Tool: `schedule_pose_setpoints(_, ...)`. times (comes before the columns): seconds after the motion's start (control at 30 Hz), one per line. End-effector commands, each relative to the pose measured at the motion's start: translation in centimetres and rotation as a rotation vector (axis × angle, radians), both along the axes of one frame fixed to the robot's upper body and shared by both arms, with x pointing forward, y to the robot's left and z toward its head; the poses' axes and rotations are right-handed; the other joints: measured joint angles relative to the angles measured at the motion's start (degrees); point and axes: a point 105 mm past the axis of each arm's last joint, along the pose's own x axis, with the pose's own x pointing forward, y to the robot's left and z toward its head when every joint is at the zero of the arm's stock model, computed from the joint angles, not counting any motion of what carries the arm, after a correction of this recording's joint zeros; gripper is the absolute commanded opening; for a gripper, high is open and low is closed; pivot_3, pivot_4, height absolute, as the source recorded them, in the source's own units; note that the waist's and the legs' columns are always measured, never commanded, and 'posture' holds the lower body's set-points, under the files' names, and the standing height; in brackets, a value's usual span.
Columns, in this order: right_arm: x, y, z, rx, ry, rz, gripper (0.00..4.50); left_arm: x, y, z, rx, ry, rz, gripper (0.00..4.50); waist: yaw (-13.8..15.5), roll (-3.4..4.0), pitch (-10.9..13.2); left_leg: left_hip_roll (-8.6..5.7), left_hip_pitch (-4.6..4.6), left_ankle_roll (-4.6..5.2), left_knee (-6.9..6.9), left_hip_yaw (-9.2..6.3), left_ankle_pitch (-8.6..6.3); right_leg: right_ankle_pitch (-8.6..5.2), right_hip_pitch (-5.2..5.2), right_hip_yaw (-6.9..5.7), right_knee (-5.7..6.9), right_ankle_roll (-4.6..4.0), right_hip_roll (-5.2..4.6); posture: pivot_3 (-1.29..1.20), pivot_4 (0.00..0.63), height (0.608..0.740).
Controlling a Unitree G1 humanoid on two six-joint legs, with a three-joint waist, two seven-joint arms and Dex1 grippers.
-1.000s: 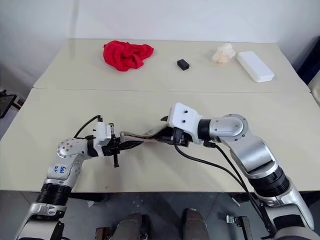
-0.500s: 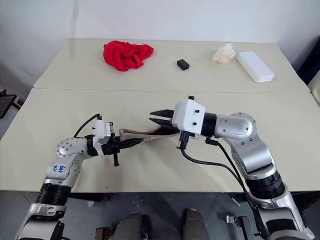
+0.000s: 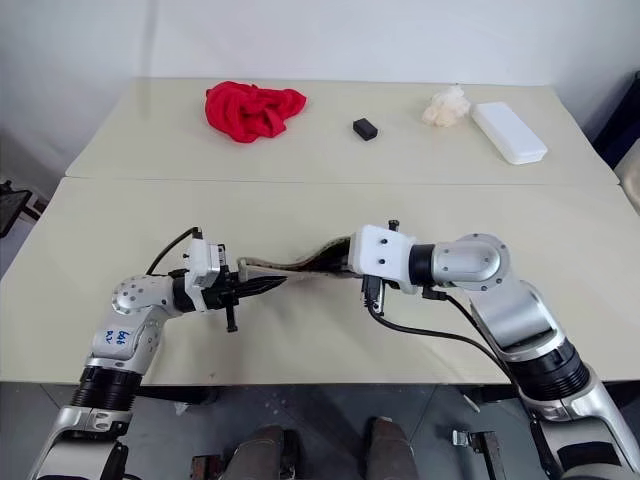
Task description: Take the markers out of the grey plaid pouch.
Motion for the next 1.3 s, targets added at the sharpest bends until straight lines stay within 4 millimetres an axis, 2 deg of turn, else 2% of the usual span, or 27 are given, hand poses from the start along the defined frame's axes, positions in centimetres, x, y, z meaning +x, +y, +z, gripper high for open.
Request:
schedule_pose_setpoints(0.03,1.3,1.2,0.7,-0.028,-0.073,-0.035,0.03,-0.3,-0.4,1.0,-0.017,-0.030,-0.045,0.00,-0.06,0.00,0.00,0.00,0.00,0.00,0.00,0.00,0.00,0.00,0.00,0.00,0.00,0.00,0.00,0.00,0.150,0.740)
schedule_pose_setpoints(0.13,2.3,3.3,1.4,-0.049,-0.187,-0.023,0.03,-0.4,-0.8,1.1,-0.014,-0.028,-0.069,0.00,-0.27,0.00,0.00,0.01,0.00,-0.01,0.00,0.01,0.01,0.00,-0.02,0.00,0.02,0.00,0.01,0.00,0.150,0.740)
schedule_pose_setpoints(0.2,2.5,3.6,0.9,-0.074,-0.183,-0.026,0.03,-0.4,-0.8,1.1,-0.015,-0.027,-0.071,0.00,-0.29,0.00,0.00,0.01,0.00,-0.03,-0.03,0.01,0.01,0.00,-0.05,-0.01,0.03,0.00,0.02,0.00,0.150,0.740)
schedule_pose_setpoints(0.23,2.5,3.8,0.9,-0.076,-0.192,-0.026,0.19,-0.4,-0.8,1.2,-0.015,-0.026,-0.072,0.00,-0.14,0.00,0.00,0.01,-0.01,-0.02,-0.03,0.01,0.01,0.00,-0.05,0.00,0.02,0.00,0.01,0.00,0.150,0.740)
schedule_pose_setpoints(0.3,2.6,3.7,0.2,-0.142,-0.207,-0.026,0.59,-0.4,-0.8,1.2,-0.014,-0.026,-0.073,0.00,0.08,0.00,0.00,-0.01,-0.03,-0.01,-0.02,0.01,0.01,0.00,-0.04,-0.01,0.01,0.00,0.00,0.00,0.150,0.740)
schedule_pose_setpoints(0.57,2.6,4.5,0.0,-0.184,-0.294,0.013,3.15,-0.4,-0.7,1.2,-0.014,-0.020,-0.078,0.00,-0.29,0.00,0.00,0.00,-0.03,-0.02,-0.02,0.01,0.01,0.00,-0.04,-0.01,0.01,0.00,0.01,0.00,0.150,0.740)
schedule_pose_setpoints(0.77,3.6,4.9,-1.1,-0.237,-0.309,-0.011,3.15,-0.4,-0.8,1.3,-0.020,-0.020,-0.081,0.00,-0.59,0.00,0.00,0.00,-0.02,-0.02,-0.02,0.01,0.01,0.00,-0.04,-0.01,0.02,0.00,0.01,0.00,0.150,0.740)
schedule_pose_setpoints(0.9,4.5,5.8,-1.1,-0.233,-0.368,-0.029,3.15,-0.5,-0.9,1.3,-0.023,-0.018,-0.087,0.00,-1.01,0.00,0.00,0.00,-0.02,-0.02,-0.02,0.01,0.01,0.00,-0.04,-0.01,0.03,0.00,0.01,0.00,0.150,0.740)
schedule_pose_setpoints(1.0,4.3,6.3,-1.8,-0.242,-0.361,-0.002,2.54,-0.5,-0.9,1.4,-0.025,-0.018,-0.089,0.00,-1.42,0.00,0.00,0.00,-0.02,-0.03,-0.04,0.00,0.01,0.00,-0.04,-0.02,0.03,0.00,0.01,0.00,0.150,0.740)
schedule_pose_setpoints(1.17,4.1,6.0,-1.9,-0.242,-0.366,0.020,0.85,-0.4,-0.7,1.5,-0.029,-0.019,-0.083,0.00,-1.57,0.01,0.00,0.00,-0.02,-0.03,-0.05,0.00,0.02,0.00,-0.04,-0.02,0.02,0.00,0.01,0.00,0.150,0.740)
schedule_pose_setpoints(1.2,4.0,5.7,-1.8,-0.246,-0.372,0.028,0.62,-0.3,-0.6,1.5,-0.029,-0.019,-0.077,0.00,-1.52,0.01,0.00,0.00,-0.02,-0.03,-0.05,0.00,0.02,0.00,-0.04,-0.02,0.02,0.00,0.01,0.00,0.150,0.740)
schedule_pose_setpoints(1.3,3.9,5.1,-1.5,-0.247,-0.387,0.034,0.60,-0.2,-0.4,1.6,-0.031,-0.021,-0.066,0.00,-1.44,0.00,0.00,0.00,-0.02,-0.03,-0.04,-0.01,0.02,0.00,-0.03,-0.02,0.02,0.00,0.00,0.00,0.150,0.740)
